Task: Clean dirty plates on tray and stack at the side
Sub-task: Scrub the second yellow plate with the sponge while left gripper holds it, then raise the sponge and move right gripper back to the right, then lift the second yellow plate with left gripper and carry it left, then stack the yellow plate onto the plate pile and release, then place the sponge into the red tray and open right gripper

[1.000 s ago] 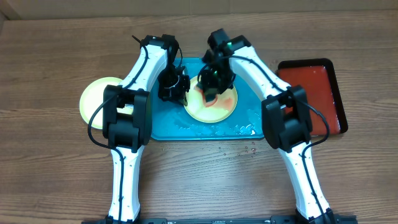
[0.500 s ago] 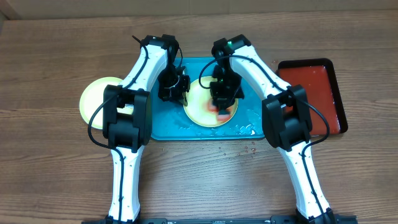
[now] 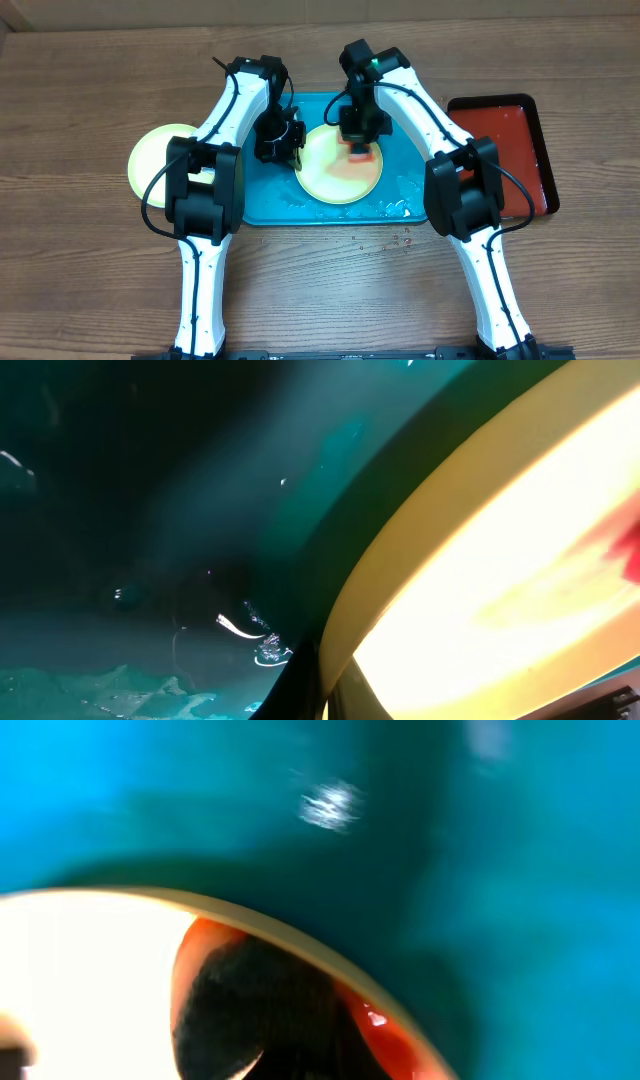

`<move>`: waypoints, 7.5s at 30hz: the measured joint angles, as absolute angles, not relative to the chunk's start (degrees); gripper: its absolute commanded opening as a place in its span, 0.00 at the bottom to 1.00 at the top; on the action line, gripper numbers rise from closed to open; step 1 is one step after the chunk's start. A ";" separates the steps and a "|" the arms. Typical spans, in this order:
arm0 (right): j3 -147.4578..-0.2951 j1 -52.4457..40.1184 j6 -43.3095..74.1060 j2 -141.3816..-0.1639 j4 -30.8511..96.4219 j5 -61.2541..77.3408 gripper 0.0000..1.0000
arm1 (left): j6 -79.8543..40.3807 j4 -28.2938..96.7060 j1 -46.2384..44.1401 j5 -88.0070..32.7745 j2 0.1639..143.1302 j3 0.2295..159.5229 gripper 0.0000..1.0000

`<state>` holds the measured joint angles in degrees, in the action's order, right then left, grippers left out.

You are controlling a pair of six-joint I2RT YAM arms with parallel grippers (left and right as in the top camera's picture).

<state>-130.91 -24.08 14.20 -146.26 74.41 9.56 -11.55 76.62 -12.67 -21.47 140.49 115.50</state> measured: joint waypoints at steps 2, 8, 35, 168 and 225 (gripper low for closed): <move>-130.91 -24.05 12.73 -146.47 73.67 13.63 0.04 | -11.55 76.60 -12.67 -21.45 140.49 115.50 0.04; -130.91 -24.03 8.69 -147.33 77.30 23.66 0.04 | -11.55 76.60 -12.67 -21.47 140.49 115.48 0.04; -130.50 -5.02 2.31 -124.97 88.53 28.51 0.04 | -8.54 74.72 -12.34 -15.75 137.38 115.39 0.04; -130.50 -3.60 1.67 -125.05 92.75 10.55 0.04 | -12.88 55.22 25.56 -6.90 106.83 83.64 0.54; -115.79 6.31 -10.59 -90.72 90.26 5.76 1.00 | -5.50 55.29 -2.66 -6.17 103.37 91.77 1.00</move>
<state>-115.79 6.31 -10.59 -90.72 90.26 5.76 -5.50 55.29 -2.66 -6.17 103.37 91.77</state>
